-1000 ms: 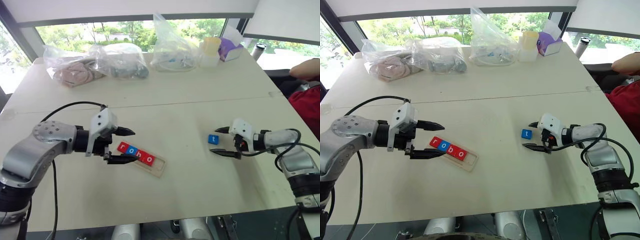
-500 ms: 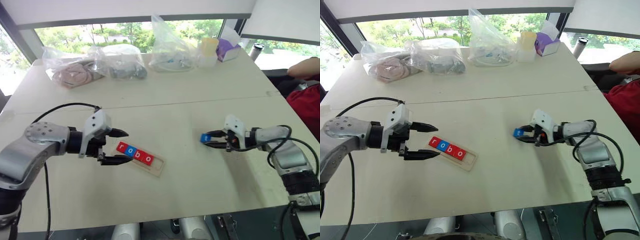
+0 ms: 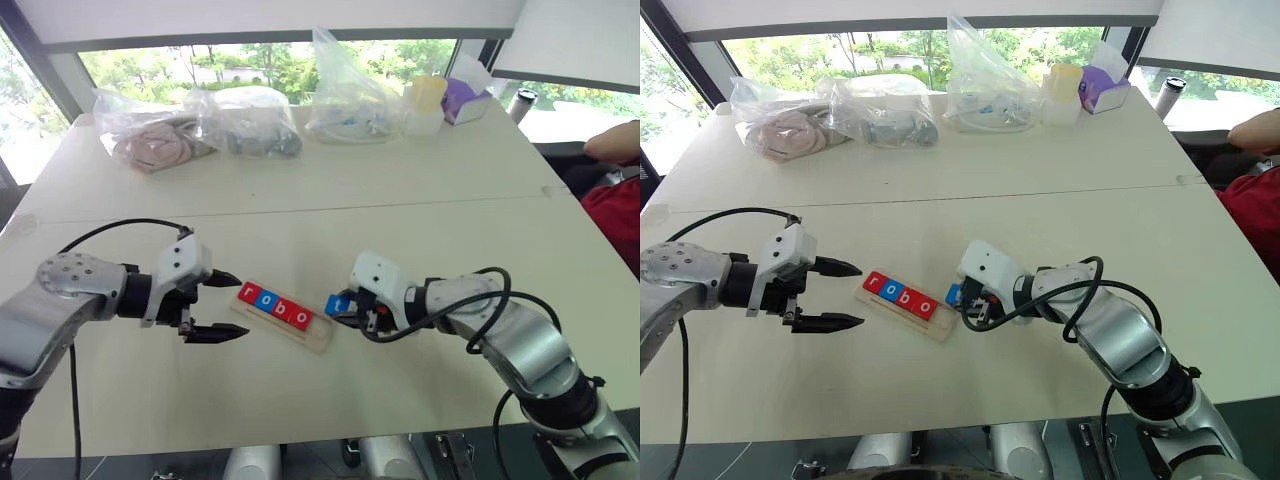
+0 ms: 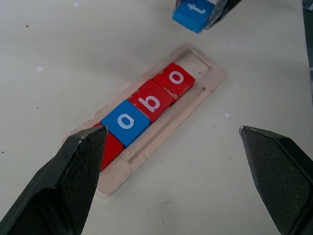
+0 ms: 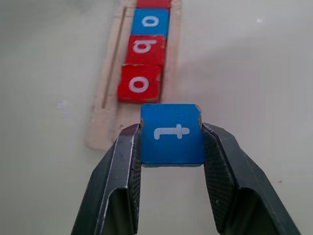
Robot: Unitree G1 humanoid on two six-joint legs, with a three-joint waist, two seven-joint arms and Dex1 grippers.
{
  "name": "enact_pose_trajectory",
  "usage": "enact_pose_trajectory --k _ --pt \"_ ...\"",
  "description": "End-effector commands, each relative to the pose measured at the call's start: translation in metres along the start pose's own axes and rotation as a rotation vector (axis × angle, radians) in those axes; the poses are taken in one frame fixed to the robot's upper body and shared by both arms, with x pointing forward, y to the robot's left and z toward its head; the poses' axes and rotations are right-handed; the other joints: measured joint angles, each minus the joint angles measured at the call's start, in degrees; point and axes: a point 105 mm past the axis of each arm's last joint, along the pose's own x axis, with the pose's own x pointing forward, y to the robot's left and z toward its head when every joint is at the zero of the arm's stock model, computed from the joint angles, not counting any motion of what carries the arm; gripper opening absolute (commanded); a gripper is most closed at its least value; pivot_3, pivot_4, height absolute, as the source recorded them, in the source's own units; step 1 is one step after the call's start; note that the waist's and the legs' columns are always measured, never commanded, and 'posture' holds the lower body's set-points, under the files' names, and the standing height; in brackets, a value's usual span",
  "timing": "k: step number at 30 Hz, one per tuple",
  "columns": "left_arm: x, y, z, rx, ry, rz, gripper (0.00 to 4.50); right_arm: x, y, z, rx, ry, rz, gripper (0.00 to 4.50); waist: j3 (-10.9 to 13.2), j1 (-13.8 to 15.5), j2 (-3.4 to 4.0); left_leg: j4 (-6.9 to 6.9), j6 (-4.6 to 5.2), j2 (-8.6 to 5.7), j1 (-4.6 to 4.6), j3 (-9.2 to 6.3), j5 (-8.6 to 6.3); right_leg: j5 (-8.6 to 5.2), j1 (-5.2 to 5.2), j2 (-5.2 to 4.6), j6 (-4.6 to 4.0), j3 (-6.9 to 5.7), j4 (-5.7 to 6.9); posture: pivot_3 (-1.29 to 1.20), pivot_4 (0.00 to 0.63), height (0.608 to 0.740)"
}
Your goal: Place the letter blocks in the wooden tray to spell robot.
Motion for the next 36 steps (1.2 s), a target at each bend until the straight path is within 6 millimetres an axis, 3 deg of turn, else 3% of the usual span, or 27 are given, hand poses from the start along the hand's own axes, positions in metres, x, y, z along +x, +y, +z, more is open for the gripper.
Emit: enact_pose_trajectory --k 1,30,36 --pt "0.003 -0.002 0.006 0.034 -0.026 0.001 4.5 0.005 0.01 0.011 -0.018 -0.025 0.007 1.16 0.0 -0.15 0.0 0.0 0.0 0.0 0.0 0.0 0.0 0.0 0.0 0.01 0.01 0.0 0.02 0.0 0.15 0.74" --pt "0.008 0.002 0.012 0.039 -0.042 0.003 4.5 0.033 0.025 0.008 0.071 -0.029 0.079 1.16 0.0 -0.36 0.0 -0.03 0.0 0.03 0.0 -0.03 0.0 0.09 -0.02 0.06 0.16 -0.03 0.03 0.0 0.15 0.74" --pt "0.01 0.004 0.012 0.039 -0.047 0.01 4.5 0.032 0.019 0.013 0.053 -0.043 0.054 4.16 0.0 -0.37 0.0 -0.03 0.0 0.03 0.0 -0.02 0.0 0.09 -0.02 0.06 0.16 -0.03 0.03 0.0 0.15 0.74"
